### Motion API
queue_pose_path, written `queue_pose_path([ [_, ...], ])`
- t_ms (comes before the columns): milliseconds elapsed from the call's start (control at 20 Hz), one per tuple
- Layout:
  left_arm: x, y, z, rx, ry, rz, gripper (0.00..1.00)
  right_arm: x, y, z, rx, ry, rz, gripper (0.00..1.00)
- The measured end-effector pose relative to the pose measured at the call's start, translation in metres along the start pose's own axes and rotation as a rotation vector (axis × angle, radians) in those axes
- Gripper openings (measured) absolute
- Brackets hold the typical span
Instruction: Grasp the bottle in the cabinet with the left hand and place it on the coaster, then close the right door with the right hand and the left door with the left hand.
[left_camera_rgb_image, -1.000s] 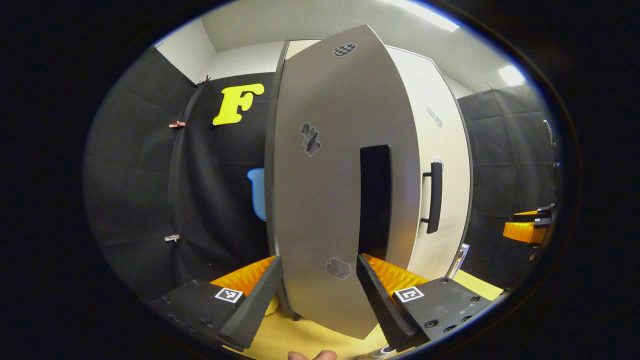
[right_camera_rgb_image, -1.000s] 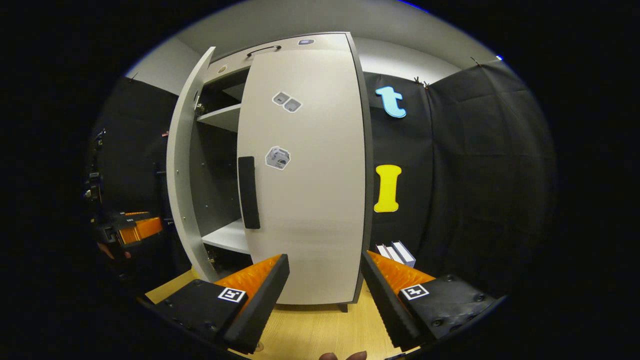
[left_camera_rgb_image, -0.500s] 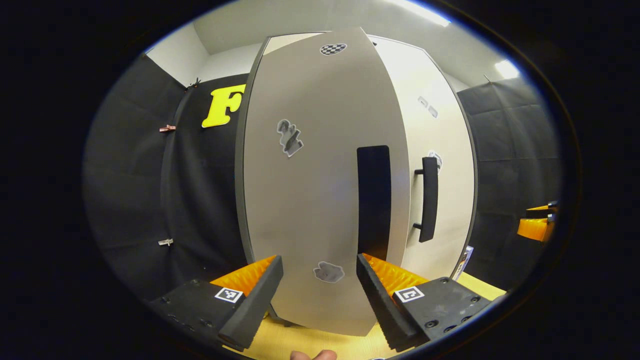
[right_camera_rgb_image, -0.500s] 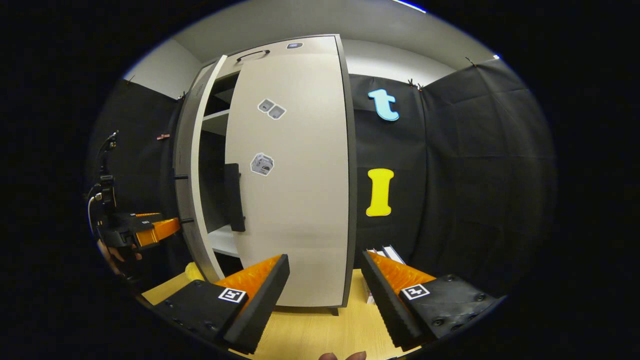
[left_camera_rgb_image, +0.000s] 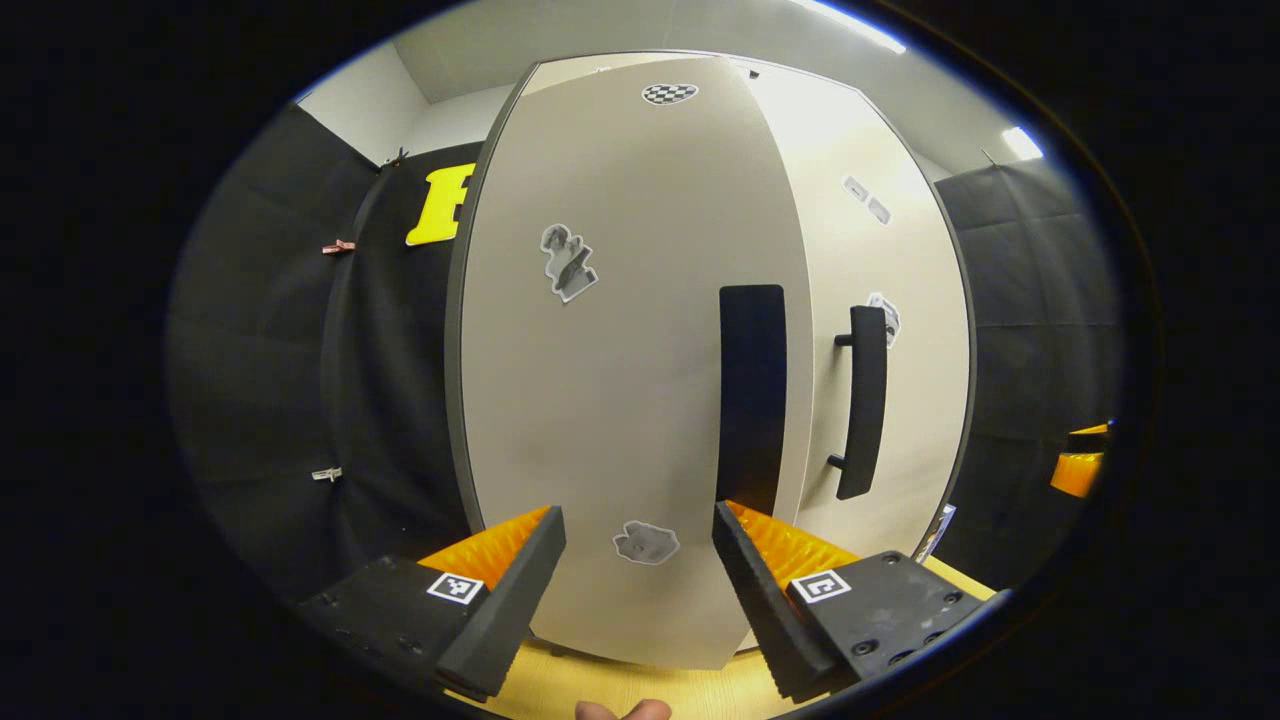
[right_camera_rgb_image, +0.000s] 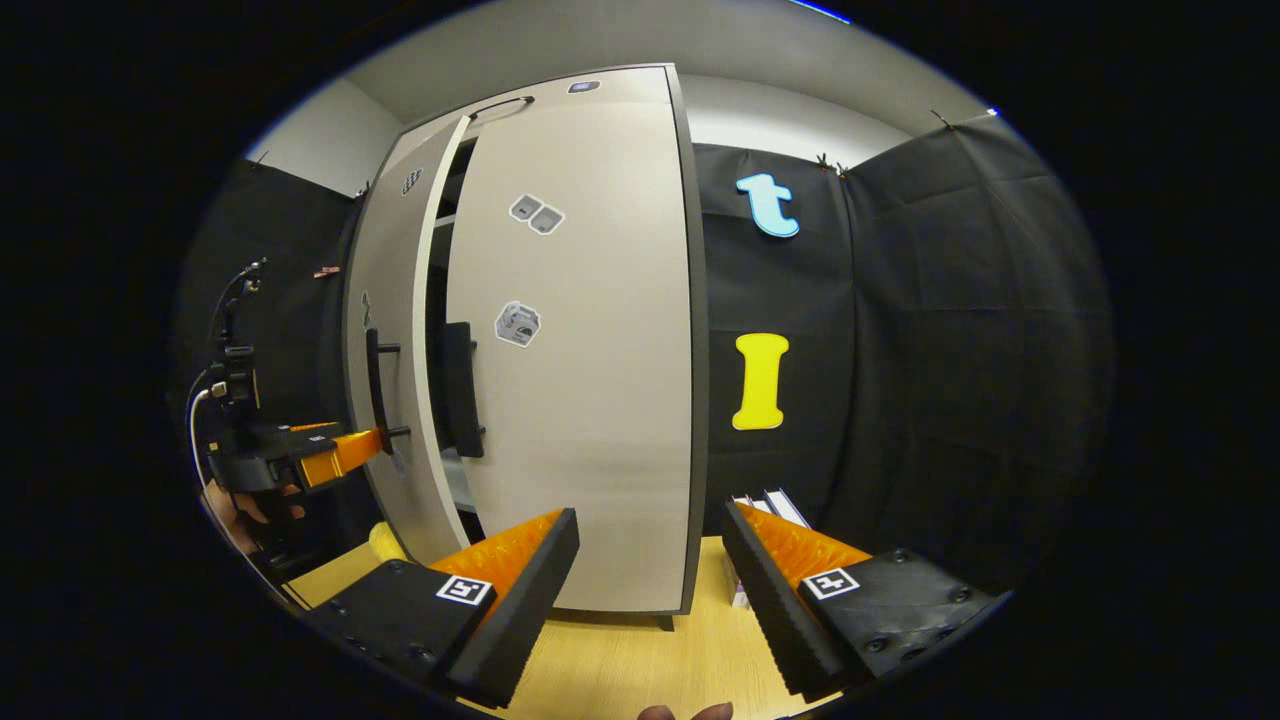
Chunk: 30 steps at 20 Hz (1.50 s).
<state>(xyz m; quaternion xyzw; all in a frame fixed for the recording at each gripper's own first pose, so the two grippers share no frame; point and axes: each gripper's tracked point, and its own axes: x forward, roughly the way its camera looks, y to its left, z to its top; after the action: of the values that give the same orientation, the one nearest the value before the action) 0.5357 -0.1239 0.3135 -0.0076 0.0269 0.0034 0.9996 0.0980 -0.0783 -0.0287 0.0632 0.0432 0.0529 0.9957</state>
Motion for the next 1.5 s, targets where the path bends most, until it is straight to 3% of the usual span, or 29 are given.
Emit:
queue_pose_path([
  [350,-0.026,0.007,-0.008,-0.032,0.019,-0.007,0.94,-0.004,0.008,0.004,0.002,-0.01,0.011,0.96],
  [600,-0.054,0.023,0.0,0.003,0.011,0.003,0.95,-0.009,0.02,0.01,0.005,-0.024,0.014,0.96],
  [1500,-0.147,0.076,0.019,0.027,-0.029,0.013,0.95,-0.043,0.089,0.028,-0.015,-0.088,0.017,0.96],
])
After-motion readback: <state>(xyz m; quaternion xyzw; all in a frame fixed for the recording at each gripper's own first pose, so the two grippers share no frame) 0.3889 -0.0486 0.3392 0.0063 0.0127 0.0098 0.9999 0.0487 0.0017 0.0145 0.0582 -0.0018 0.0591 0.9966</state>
